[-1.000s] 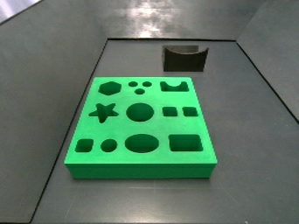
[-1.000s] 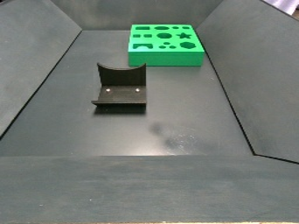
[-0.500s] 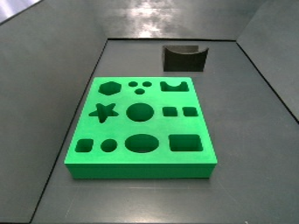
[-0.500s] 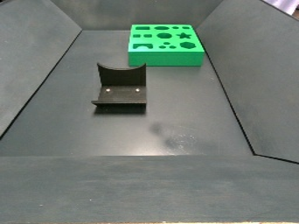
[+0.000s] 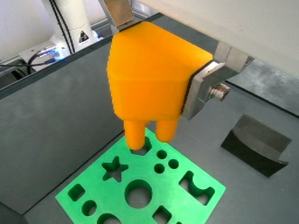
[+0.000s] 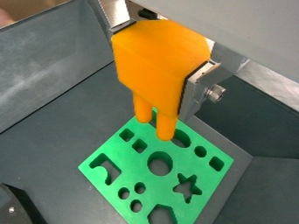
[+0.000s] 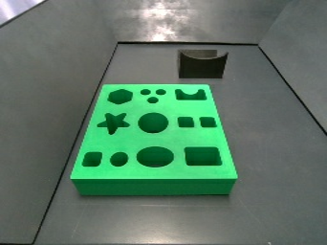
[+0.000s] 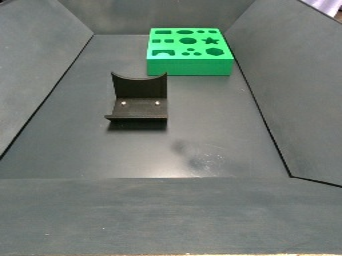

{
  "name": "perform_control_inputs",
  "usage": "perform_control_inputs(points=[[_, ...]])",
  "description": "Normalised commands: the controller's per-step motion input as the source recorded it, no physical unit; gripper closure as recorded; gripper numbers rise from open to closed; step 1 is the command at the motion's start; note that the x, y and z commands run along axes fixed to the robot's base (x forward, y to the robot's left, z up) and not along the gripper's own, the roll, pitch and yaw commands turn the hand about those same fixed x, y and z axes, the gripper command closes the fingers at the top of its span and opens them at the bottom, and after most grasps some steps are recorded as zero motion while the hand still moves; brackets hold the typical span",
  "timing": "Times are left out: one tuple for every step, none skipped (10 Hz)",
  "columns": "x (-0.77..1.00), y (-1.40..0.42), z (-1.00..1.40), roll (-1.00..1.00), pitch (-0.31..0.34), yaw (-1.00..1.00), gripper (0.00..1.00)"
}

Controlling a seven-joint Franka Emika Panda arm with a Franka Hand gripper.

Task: Pick up the 3 prong object. Move up. Move to above the board. Insert the 3 prong object.
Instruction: Insert the 3 prong object.

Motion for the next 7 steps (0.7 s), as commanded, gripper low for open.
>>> perform_control_inputs(points=[[-0.06,0.0,-0.12,0.05,0.0,0.0,1.0],[-0.07,0.0,-0.15,0.05,0.0,-0.01,1.0],[-0.08,0.0,-0.17,0.05,0.0,-0.03,1.0],[-0.05,0.0,-0.18,0.05,0.0,-0.07,1.0],[-0.03,0.0,-0.19,0.05,0.0,-0.09,1.0],[-0.02,0.0,-0.19,0.04,0.0,-0.1,1.0],[0.0,0.0,-0.19,0.04,0.0,-0.11,1.0]])
